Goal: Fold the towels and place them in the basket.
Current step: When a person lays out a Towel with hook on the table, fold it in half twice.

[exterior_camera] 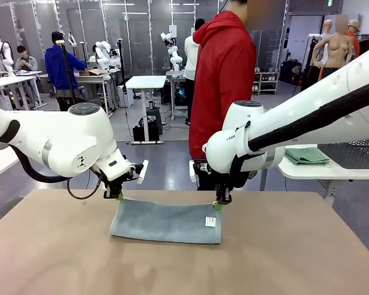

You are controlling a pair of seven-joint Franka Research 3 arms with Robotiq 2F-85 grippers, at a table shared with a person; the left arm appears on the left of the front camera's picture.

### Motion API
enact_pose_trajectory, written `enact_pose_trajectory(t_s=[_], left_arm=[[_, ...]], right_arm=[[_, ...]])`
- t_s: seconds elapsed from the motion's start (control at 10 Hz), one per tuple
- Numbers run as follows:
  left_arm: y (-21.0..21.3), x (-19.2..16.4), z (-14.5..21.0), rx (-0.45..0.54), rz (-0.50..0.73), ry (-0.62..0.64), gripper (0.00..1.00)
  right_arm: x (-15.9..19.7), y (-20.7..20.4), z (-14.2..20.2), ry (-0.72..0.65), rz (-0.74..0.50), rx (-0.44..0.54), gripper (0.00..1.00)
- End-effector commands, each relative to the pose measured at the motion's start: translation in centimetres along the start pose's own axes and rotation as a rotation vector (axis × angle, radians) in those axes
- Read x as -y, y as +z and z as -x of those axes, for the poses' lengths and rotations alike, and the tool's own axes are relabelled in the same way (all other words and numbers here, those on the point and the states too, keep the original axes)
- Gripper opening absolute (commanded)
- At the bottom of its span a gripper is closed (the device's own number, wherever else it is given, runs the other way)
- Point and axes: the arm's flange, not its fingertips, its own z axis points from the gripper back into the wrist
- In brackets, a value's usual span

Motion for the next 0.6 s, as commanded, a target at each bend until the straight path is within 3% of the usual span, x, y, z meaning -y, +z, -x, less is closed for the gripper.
enact_pose_trajectory(t_s=[0.0,0.5], left_arm=[[-1.6,-1.1,0.1,0.000,-0.049,0.002,0.04],[-4.4,-2.8,1.7,-0.011,-0.083,0.058,0.04]], right_arm=[[2.3,-0.6,0.6,0.046,0.003,-0.005,0.08],[4.8,-3.4,1.3,0.033,-0.005,0.011,0.08]])
